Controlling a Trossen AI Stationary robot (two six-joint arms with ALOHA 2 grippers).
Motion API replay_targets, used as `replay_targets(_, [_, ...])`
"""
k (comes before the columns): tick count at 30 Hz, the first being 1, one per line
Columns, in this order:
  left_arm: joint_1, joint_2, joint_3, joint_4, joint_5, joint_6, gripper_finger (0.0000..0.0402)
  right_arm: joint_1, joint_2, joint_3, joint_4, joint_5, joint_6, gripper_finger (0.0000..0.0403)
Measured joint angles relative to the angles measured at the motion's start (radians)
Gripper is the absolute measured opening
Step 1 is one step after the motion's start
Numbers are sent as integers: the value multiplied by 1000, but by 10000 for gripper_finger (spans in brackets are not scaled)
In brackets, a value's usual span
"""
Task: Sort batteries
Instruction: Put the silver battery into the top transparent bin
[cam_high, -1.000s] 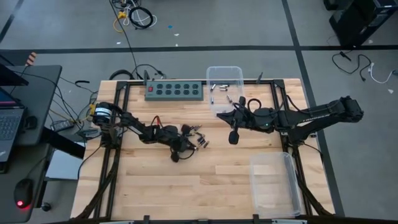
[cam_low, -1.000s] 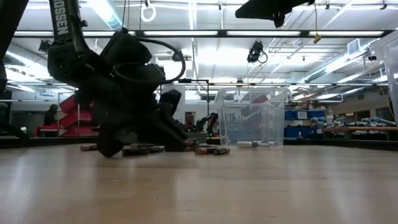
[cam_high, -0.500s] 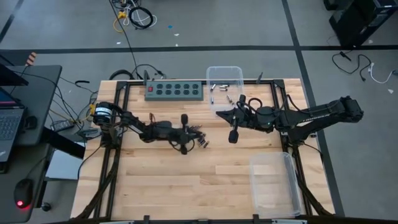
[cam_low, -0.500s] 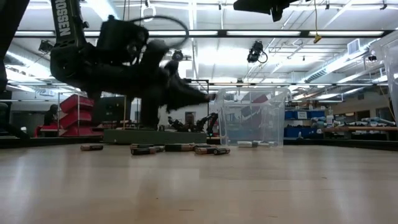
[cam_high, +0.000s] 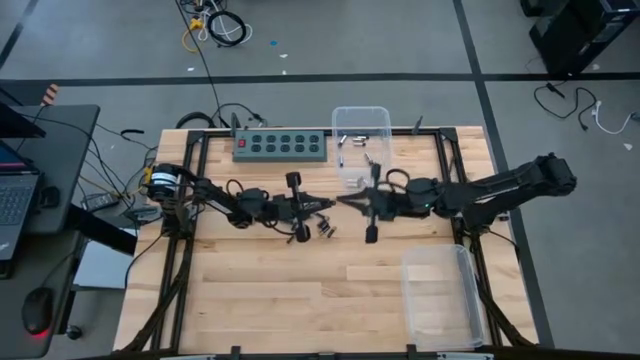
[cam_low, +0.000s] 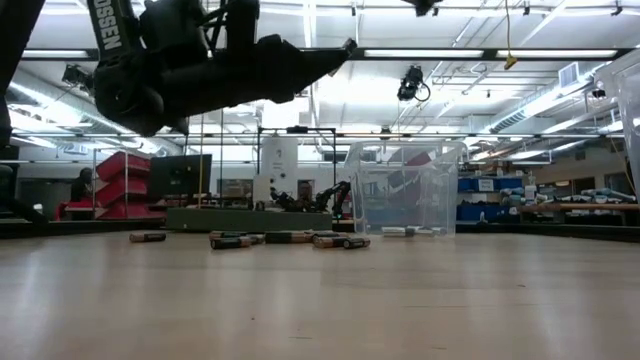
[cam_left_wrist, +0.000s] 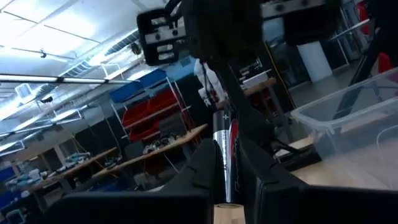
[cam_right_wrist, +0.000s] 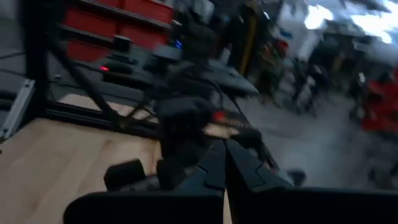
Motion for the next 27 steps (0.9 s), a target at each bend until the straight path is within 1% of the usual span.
replay_targets(6, [-1,-39,30,3,59,4,27,13,126,0,213,-4,-200,0])
replay_targets(9, [-1,-67,29,4,83,6,27,13,151,0,296,-1,-251,4])
replay_targets(11, [-1,-93,23,4,89,20,27,14,151,0,319,-1,-277,7])
replay_targets(14, [12,-146,-19,4,108,42,27,20,143,0,332,-17,-294,16])
replay_targets(17, [37,-222,-72,5,222,26,27,32,135,0,346,-29,-305,30])
replay_targets(19, [39,-261,-90,6,266,10,27,37,135,0,352,-56,-303,43])
replay_targets(23, [40,-273,-92,5,272,6,27,21,157,0,394,-124,-264,74])
replay_targets(27, [39,-265,-73,-1,270,2,27,3,226,0,474,-131,-257,109])
